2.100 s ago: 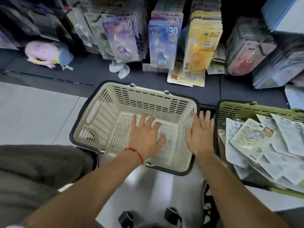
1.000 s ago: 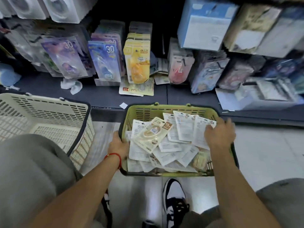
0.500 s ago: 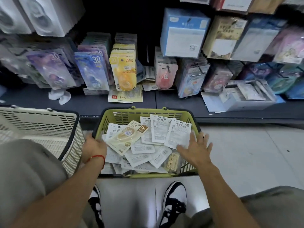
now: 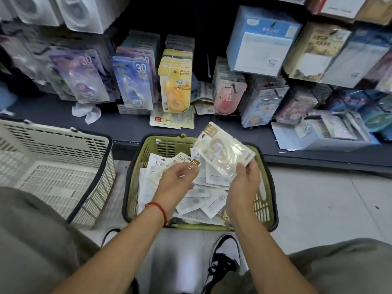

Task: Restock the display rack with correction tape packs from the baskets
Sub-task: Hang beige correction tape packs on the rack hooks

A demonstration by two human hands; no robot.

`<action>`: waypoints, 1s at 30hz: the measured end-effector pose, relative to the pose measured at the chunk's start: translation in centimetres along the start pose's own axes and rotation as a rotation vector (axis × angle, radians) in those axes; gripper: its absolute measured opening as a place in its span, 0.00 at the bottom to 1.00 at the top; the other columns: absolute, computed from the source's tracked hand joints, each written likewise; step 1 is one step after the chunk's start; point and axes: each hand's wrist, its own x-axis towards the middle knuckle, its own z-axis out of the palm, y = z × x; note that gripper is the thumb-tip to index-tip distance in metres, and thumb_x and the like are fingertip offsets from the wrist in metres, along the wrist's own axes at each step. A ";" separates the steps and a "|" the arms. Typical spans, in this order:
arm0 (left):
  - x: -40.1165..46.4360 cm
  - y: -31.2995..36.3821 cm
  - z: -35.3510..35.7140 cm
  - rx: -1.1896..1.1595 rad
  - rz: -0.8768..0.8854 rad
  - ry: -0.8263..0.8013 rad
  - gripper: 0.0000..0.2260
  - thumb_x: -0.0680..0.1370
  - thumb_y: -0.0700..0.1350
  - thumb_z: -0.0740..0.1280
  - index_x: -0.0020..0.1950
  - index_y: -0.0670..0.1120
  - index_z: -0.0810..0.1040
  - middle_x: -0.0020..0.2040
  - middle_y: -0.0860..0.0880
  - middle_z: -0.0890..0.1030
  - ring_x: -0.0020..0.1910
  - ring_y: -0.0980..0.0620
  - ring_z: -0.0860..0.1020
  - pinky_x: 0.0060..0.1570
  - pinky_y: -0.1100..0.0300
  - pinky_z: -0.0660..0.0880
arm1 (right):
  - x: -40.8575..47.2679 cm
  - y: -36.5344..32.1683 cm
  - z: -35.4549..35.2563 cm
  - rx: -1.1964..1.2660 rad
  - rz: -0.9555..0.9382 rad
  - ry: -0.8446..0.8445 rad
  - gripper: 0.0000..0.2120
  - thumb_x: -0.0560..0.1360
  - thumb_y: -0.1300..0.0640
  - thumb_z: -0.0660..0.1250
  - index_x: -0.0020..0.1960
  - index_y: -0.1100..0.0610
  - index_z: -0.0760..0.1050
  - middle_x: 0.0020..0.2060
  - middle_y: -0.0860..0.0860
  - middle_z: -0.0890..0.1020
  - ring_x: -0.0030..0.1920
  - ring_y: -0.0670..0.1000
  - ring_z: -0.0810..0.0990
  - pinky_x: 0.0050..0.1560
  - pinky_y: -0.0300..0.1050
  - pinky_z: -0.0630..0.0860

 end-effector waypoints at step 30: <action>0.5 -1.1 -3.6 -0.618 -0.058 -0.026 0.21 0.81 0.50 0.71 0.74 0.52 0.74 0.66 0.45 0.84 0.63 0.42 0.84 0.57 0.41 0.81 | -0.2 3.0 2.2 -0.400 0.062 -0.246 0.11 0.77 0.65 0.70 0.48 0.49 0.83 0.44 0.46 0.86 0.44 0.46 0.85 0.42 0.41 0.84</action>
